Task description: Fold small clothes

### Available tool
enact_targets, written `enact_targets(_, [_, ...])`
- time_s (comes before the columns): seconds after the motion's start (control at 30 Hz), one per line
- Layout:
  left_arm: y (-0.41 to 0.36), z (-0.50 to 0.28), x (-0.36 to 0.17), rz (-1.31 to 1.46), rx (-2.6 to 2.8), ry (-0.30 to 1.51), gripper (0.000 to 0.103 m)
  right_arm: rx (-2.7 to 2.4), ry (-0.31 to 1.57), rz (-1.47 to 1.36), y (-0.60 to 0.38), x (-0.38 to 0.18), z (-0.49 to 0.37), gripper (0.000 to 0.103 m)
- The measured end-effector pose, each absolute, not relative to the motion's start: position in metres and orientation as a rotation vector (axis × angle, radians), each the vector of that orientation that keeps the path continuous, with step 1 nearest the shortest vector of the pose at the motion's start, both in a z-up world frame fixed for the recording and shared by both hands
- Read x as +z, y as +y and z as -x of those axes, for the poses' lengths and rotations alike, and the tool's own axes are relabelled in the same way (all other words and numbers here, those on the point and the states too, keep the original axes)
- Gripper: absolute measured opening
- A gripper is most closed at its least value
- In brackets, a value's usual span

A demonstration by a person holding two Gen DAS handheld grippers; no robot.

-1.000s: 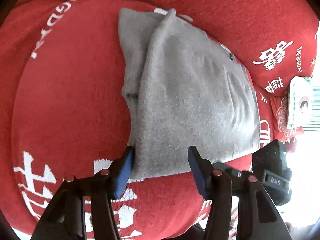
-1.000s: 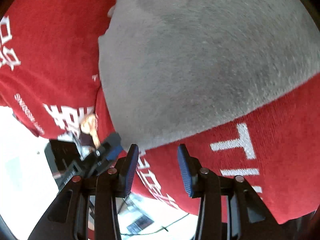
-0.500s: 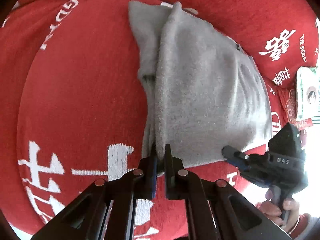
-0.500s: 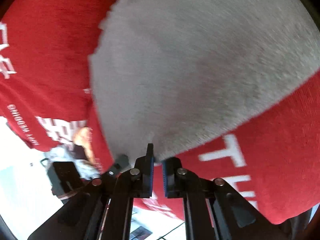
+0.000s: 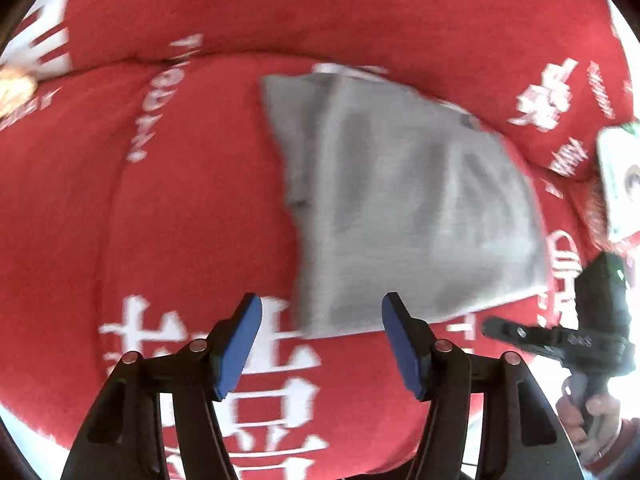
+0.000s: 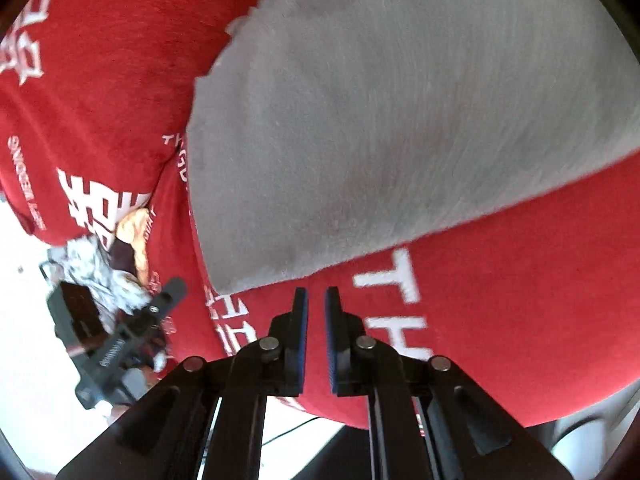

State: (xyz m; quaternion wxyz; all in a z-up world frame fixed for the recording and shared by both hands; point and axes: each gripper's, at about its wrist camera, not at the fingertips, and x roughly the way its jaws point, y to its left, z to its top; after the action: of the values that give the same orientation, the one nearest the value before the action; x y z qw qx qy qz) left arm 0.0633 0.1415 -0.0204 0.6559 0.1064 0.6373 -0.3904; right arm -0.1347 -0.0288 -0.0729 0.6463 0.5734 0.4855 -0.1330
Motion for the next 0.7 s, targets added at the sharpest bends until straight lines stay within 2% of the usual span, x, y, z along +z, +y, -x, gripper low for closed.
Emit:
enact_targets(0.1, [0.125,-0.046,-0.028,-0.296,-0.944,1.462,0.063,-0.379,1.102,-1.200,-0.047,-0.058,0.137,0.010])
enact_targets(0.23, [0.111,-0.029,-0.066,-0.362,-0.895,1.502,0.063,-0.493,1.120,-1.117,-0.077,-0.052,0.139,0.010])
enact_targets(0.47, [0.104,-0.022,-0.066,-0.391,-0.877,1.468,0.064,-0.684,1.142,-1.040,-0.139,-0.055,0.187,0.010])
enact_targets(0.5, [0.101,-0.020,-0.066,-0.404,-0.873,1.466,0.064,-0.717,1.177,-1.020,-0.146,-0.062,0.195,0.007])
enact_targets(0.53, [0.097,-0.017,-0.066,-0.422,-0.863,1.463,0.064,-0.736,1.198,-1.012,-0.150,-0.067,0.201,0.000])
enact_targets(0.57, [0.095,-0.016,-0.066,-0.429,-0.853,1.465,0.064,-0.727,1.176,-1.031,-0.153,-0.070,0.209,0.000])
enact_targets(0.6, [0.094,-0.016,-0.067,-0.423,-0.846,1.474,0.071,-0.712,1.148,-1.070,-0.156,-0.070,0.217,0.000])
enact_targets(0.63, [0.094,-0.018,-0.068,-0.386,-0.860,1.502,0.083,-0.717,1.150,-1.075,-0.156,-0.069,0.219,0.000])
enact_targets(0.7, [0.093,-0.020,-0.070,-0.351,-0.854,1.534,0.085,-0.729,1.164,-1.066,-0.155,-0.067,0.221,0.000])
